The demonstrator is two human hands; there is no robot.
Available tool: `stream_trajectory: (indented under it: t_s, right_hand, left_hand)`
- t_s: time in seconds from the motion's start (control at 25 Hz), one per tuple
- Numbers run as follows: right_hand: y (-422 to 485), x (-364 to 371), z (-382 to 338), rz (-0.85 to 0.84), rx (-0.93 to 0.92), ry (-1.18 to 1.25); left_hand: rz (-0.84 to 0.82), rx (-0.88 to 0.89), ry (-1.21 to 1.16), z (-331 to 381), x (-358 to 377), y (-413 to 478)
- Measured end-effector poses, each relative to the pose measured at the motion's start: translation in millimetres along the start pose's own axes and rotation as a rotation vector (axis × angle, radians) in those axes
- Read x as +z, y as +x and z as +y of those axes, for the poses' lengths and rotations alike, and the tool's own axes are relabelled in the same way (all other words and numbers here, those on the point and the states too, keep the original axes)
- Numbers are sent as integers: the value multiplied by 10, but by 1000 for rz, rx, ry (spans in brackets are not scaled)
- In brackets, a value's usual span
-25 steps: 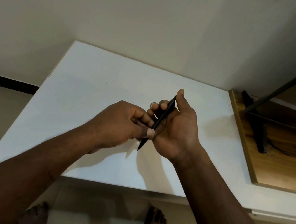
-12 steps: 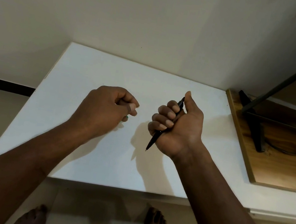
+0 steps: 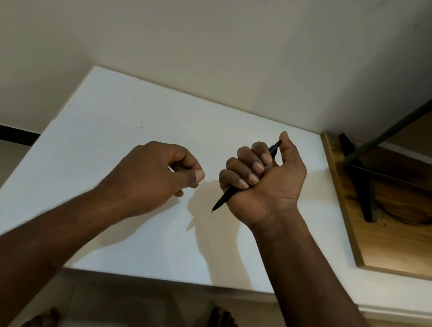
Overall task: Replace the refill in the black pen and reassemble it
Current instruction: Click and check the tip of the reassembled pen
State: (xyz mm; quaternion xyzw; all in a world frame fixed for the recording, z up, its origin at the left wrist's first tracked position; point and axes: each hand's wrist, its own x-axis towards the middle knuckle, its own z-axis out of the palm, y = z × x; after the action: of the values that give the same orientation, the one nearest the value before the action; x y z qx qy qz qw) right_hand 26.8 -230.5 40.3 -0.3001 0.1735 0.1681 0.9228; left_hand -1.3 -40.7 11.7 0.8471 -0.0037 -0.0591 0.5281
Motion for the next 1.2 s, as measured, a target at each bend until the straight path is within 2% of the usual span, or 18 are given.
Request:
stream_trajectory:
  t_s: [0.16, 0.36, 0.64, 1.2]
  right_hand:
    - [1, -16, -56, -3, -45, 61]
    - [-2, -16, -70, -4, -52, 73]
    - [-20, 22, -110, -38, -71, 94]
    - [-13, 28, -103, 3, -105, 101]
  left_hand:
    - [-46, 12, -32, 35, 12, -29]
    - [-276, 27, -45, 120, 70, -88]
    - [-234, -1, -26, 103, 53, -73]
    - [-131, 3, -89, 70, -26, -28]
